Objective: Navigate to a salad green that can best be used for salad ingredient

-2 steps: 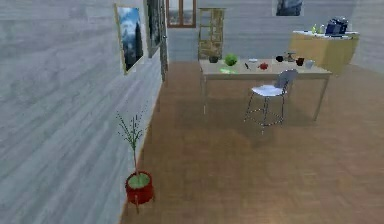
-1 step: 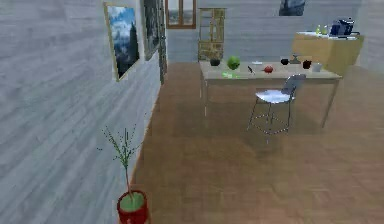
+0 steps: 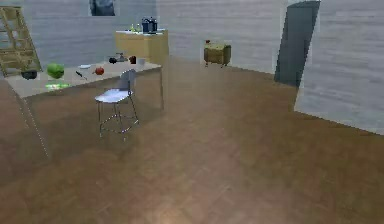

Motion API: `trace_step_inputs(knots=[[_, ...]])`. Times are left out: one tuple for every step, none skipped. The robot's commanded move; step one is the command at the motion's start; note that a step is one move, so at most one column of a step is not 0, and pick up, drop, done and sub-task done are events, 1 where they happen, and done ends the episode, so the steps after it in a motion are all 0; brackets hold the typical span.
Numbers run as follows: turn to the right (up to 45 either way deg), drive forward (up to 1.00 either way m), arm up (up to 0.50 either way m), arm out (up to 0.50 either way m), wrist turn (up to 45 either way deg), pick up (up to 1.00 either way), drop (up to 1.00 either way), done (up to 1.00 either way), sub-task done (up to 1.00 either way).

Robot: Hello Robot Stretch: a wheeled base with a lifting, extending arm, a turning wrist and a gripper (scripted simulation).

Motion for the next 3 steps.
trace_step_inputs(knots=[[42.0,0.00,0.00,0.00,0.0,0.00,0.00,0.00,0.00],[0.0,0.10,0.00,0.00,0.0,0.00,0.00,0.00,0.00],[-45.0,0.00,0.00,0.00,0.0,0.00,0.00,0.00,0.00]])
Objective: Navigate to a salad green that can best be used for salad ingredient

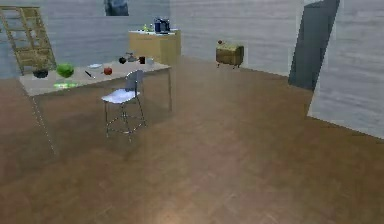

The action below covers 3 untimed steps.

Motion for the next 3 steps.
trace_step_inputs(knots=[[-36.0,0.00,0.00,0.00,0.0,0.00,0.00,0.00,0.00],[0.0,1.00,0.00,0.00,0.0,0.00,0.00,0.00,0.00],[0.0,0.75,0.00,0.00,0.0,0.00,0.00,0.00,0.00]])
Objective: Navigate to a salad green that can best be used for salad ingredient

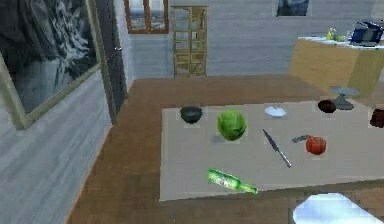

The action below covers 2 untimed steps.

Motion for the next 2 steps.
trace_step_inputs(knots=[[9.0,0.00,0.00,0.00,0.0,0.00,0.00,0.00,0.00],[0.0,0.00,0.00,0.00,0.0,0.00,0.00,1.00,0.00]])
